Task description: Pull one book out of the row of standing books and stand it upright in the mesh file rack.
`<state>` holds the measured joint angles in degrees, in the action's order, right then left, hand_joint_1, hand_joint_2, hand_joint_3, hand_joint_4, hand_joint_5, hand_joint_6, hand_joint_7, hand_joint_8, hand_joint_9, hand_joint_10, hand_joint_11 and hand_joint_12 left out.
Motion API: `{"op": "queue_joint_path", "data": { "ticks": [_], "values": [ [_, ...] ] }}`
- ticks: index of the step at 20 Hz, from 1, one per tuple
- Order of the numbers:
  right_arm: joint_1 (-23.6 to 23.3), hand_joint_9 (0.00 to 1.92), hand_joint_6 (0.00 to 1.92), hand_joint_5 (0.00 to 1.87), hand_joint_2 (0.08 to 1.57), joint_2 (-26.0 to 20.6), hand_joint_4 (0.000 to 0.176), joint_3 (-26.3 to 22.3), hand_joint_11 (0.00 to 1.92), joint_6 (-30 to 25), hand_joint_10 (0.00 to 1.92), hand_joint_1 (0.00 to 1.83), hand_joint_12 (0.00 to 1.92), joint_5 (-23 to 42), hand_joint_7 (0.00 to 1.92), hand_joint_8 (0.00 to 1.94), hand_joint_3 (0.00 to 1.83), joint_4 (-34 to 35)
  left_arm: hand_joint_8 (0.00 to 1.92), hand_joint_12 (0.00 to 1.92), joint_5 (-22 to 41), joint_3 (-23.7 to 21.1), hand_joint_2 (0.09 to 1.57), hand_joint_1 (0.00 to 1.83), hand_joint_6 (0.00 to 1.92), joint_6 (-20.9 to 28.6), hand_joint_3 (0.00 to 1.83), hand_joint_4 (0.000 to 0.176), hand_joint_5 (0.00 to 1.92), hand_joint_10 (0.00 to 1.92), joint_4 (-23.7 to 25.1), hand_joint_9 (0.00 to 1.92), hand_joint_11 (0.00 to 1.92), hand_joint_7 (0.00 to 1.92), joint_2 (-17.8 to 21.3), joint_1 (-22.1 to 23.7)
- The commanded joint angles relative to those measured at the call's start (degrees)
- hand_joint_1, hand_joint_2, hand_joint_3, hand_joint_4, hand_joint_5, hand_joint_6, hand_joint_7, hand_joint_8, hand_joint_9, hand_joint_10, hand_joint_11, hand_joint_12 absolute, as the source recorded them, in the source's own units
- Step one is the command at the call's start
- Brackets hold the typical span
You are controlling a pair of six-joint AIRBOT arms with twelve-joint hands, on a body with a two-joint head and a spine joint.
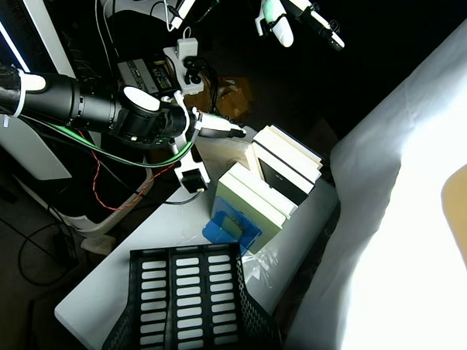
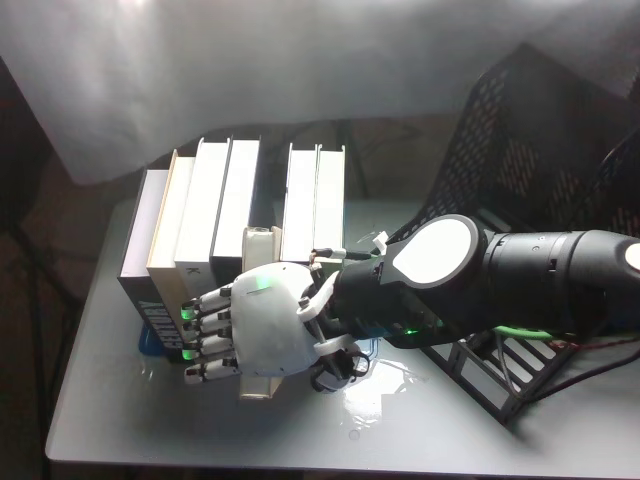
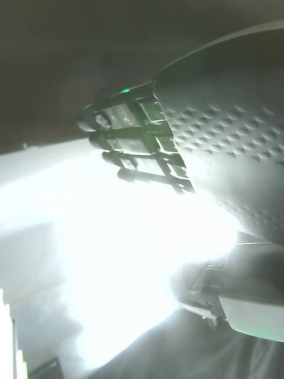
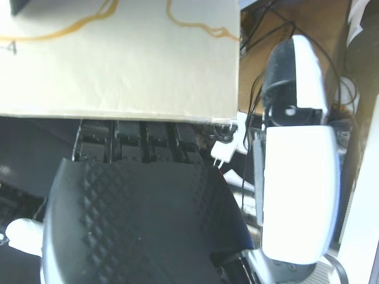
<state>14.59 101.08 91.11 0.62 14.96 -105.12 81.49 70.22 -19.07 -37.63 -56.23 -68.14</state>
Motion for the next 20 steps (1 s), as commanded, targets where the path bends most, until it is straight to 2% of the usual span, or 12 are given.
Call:
{"op": "queue_joint_path", "data": {
  "ticks": [1,2,3,4,11,13,14,15,18,20],
  "values": [
    [0.07,0.00,0.00,0.00,1.00,-0.25,0.000,0.14,0.00,0.09,0.00,0.91,0.00,-0.06,0.00,0.00,0.01,0.52,0.00,0.00,7.00,0.49,1.34,0.23,0.00,0.31,0.00,0.032,0.00,0.00,-1.56,0.00,0.00,0.00,0.16,-0.24],
    [0.07,0.00,0.00,0.00,1.00,-0.25,0.000,0.22,0.00,0.09,0.00,0.91,0.00,-0.34,0.00,0.00,0.01,-0.07,0.00,0.00,7.00,0.49,1.34,0.21,0.00,0.31,0.00,0.040,0.00,0.00,-1.58,0.00,0.00,0.00,0.16,-0.27],
    [0.07,0.00,0.00,0.00,1.00,-0.25,0.000,0.34,0.00,0.09,0.00,0.91,0.00,-0.55,0.00,0.00,0.01,-0.39,0.00,0.00,7.00,0.50,1.34,0.21,0.00,0.31,0.00,0.040,0.00,0.00,-1.55,0.00,0.00,0.00,0.14,-0.27],
    [0.07,0.00,0.00,0.00,0.98,-0.25,0.000,0.47,0.00,0.09,0.00,0.92,0.00,-0.91,0.00,0.00,0.00,-0.72,0.00,0.00,7.00,0.52,1.34,0.22,0.00,0.31,0.00,0.031,0.00,0.00,-1.54,0.00,0.00,0.00,0.10,-0.27],
    [0.07,0.00,0.00,0.00,0.97,-0.25,0.000,1.06,0.00,0.10,0.00,0.97,0.00,-3.19,0.00,0.00,0.00,-2.14,0.00,0.00,6.96,0.49,1.34,0.21,0.00,0.31,0.00,0.040,0.00,0.00,-1.64,0.00,0.00,0.00,0.07,-0.36],
    [0.07,0.00,0.00,0.00,0.98,-0.25,0.000,1.09,0.00,0.10,0.00,0.95,0.00,-3.23,0.00,0.00,0.00,-2.31,0.00,0.00,7.02,0.48,1.34,0.20,0.00,0.31,0.00,0.037,0.00,0.00,-1.67,0.00,0.00,0.00,0.07,-0.51],
    [0.07,0.00,0.00,0.00,0.97,-0.25,0.000,1.11,0.00,0.10,0.00,0.95,0.00,-3.23,0.00,0.00,0.00,-2.44,0.00,0.00,7.07,0.45,1.34,0.21,0.00,0.31,0.00,0.028,0.00,0.00,-1.73,0.00,0.00,0.00,0.07,-0.61],
    [0.07,0.00,0.00,0.00,0.98,-0.25,0.000,1.17,0.00,0.10,0.00,0.92,0.00,-3.23,0.00,0.00,0.00,-2.66,0.00,0.00,7.17,0.40,1.34,0.21,0.00,0.31,0.00,0.038,0.00,0.00,-1.87,0.00,0.00,0.00,0.07,-0.79],
    [-0.16,0.00,0.00,0.00,0.97,-0.95,0.000,0.47,0.00,-0.09,0.00,0.92,0.00,-3.14,0.00,0.00,0.00,-2.82,0.00,0.00,7.46,0.12,1.35,0.23,0.00,0.31,0.00,0.036,0.00,0.00,-2.19,0.00,0.00,0.00,0.14,-1.22],
    [-0.71,0.00,0.00,0.00,0.99,-1.88,0.000,-0.10,0.00,-2.96,0.00,0.92,0.00,-2.20,0.00,0.00,0.00,-4.76,0.00,0.00,7.60,-0.03,1.34,0.26,0.00,0.31,0.00,0.045,0.00,0.00,-2.44,0.00,0.00,0.00,0.21,-1.40]
  ]
}}
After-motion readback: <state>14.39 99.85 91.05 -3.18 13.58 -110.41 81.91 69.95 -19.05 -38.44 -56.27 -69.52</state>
